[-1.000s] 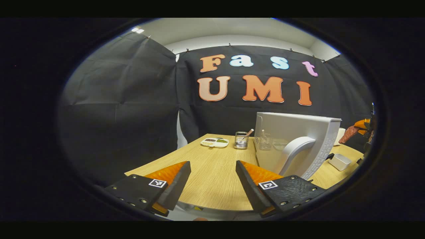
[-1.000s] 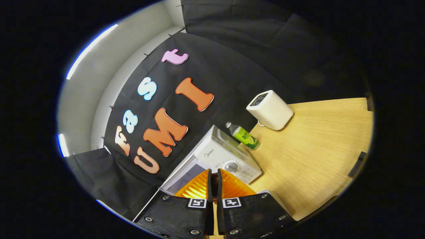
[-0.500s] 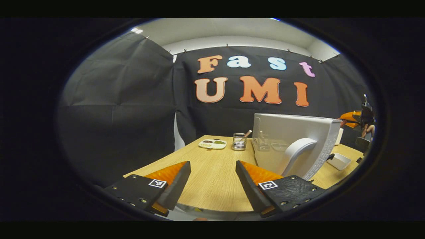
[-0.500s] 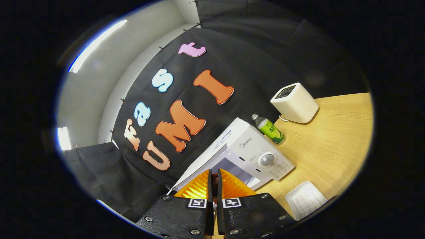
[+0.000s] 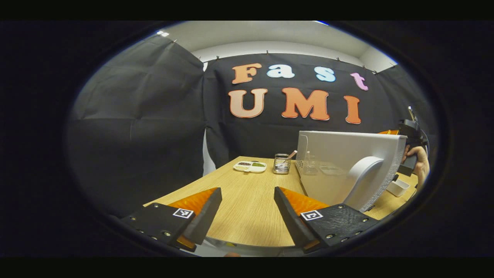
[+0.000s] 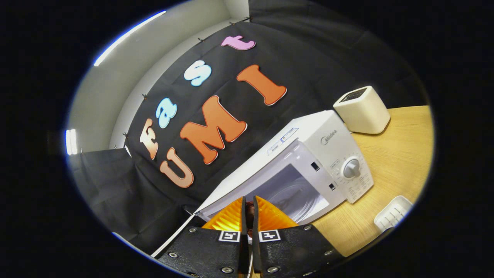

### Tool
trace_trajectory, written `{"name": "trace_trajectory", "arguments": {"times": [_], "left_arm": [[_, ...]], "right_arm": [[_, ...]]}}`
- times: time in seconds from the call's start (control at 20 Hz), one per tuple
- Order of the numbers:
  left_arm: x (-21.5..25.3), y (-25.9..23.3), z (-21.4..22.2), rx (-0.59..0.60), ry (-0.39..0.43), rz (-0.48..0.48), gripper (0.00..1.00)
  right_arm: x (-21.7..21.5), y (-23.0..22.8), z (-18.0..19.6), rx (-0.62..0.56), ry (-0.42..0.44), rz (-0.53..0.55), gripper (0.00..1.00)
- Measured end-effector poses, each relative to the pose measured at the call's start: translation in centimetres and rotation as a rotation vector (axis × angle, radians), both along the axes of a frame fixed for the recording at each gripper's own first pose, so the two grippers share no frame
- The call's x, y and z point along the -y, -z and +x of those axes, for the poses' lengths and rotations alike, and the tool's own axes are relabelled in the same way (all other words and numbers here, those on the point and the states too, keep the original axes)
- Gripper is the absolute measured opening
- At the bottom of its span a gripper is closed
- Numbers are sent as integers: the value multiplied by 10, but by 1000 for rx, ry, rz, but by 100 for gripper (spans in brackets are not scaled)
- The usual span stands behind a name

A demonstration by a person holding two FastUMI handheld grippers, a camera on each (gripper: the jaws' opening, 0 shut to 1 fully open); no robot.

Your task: Open the microwave oven with the left hand, put the food in, and close the microwave oven.

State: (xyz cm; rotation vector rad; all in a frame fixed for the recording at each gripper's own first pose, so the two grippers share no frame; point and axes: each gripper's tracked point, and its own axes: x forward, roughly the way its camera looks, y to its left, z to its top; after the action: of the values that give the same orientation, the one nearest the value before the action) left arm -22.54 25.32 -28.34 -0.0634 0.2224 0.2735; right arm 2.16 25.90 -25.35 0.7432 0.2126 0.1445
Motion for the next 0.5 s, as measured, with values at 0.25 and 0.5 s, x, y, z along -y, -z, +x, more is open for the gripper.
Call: {"name": "trace_trajectory", "arguments": {"times": [0.25,0.5], "left_arm": [[-7,0,9,7,11,-2,84],[-11,3,18,2,13,-2,84]], "right_arm": [[-18,29,32,-31,37,-26,3],[-33,57,61,-73,78,-6,3]]}}
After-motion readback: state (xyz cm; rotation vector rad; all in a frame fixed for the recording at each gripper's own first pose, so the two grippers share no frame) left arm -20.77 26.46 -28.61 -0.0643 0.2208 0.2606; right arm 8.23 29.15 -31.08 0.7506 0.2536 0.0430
